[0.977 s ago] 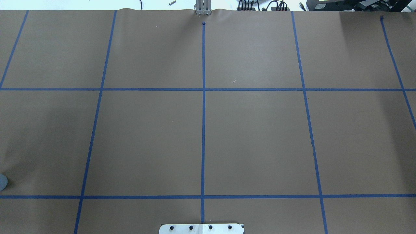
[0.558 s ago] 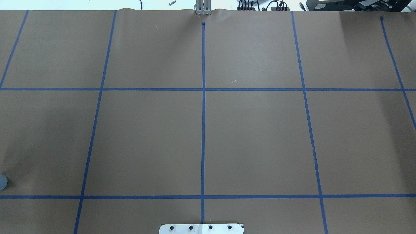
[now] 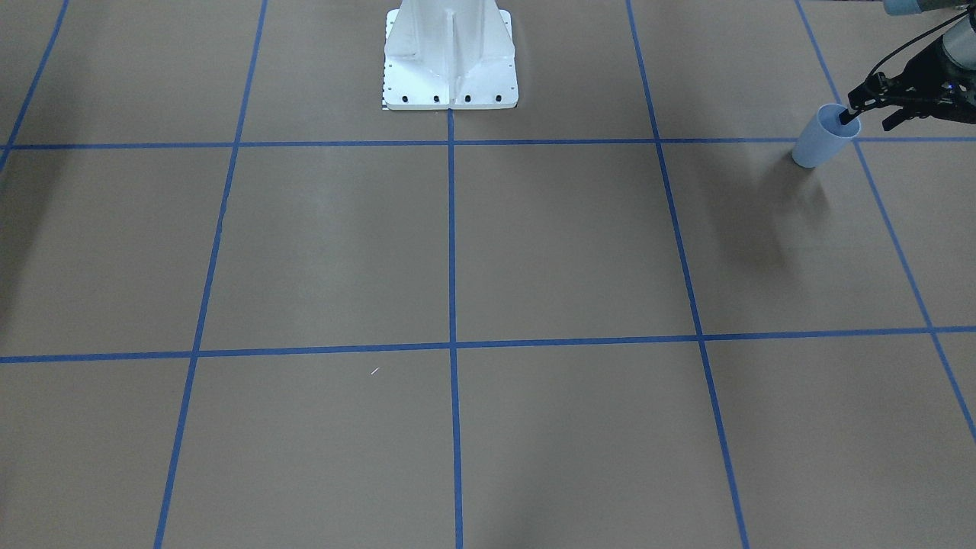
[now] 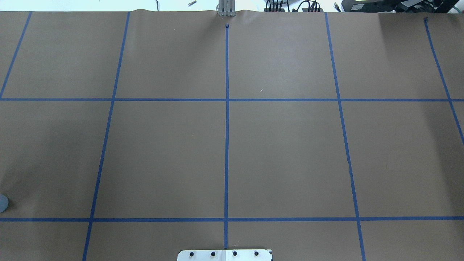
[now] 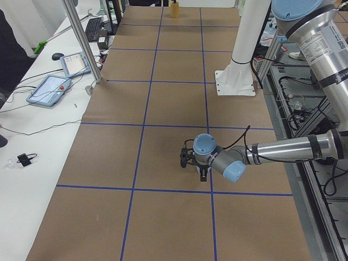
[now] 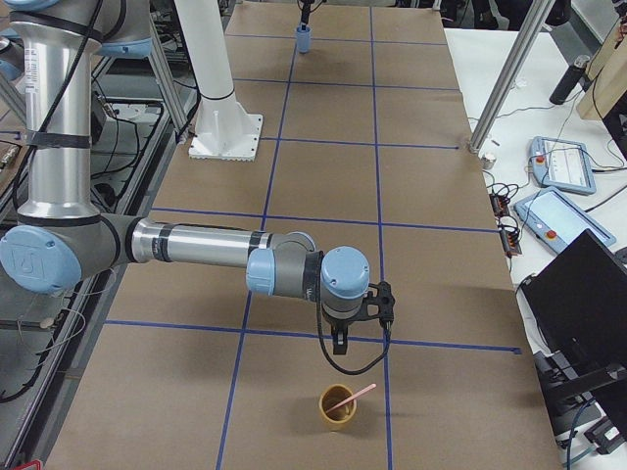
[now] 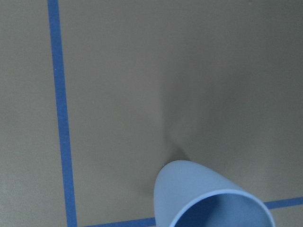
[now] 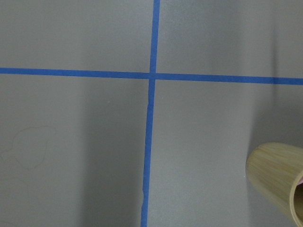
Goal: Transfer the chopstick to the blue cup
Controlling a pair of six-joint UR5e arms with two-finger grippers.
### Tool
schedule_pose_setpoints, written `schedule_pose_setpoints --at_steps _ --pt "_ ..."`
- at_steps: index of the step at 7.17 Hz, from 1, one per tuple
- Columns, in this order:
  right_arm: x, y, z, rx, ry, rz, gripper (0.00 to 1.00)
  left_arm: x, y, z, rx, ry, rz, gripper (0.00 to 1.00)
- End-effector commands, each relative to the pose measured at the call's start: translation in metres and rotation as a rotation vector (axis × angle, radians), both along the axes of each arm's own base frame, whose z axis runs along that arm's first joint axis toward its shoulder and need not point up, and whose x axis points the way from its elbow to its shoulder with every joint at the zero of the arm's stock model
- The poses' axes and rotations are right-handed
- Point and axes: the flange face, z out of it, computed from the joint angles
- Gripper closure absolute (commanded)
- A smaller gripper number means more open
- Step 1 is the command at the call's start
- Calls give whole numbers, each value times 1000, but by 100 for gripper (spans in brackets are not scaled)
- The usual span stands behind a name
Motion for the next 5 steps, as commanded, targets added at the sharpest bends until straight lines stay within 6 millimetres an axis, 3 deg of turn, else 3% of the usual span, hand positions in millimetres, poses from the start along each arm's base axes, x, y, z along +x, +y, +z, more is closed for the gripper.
schedule_pose_setpoints --at_steps 1,2,5 --pt "0 0 0 0 0 0 0 2 -1 3 1 -1 8 62" --pt "0 0 0 0 -2 0 0 3 0 3 5 0 12 96" --pt "0 0 0 0 -2 0 0 3 0 -3 13 7 9 100"
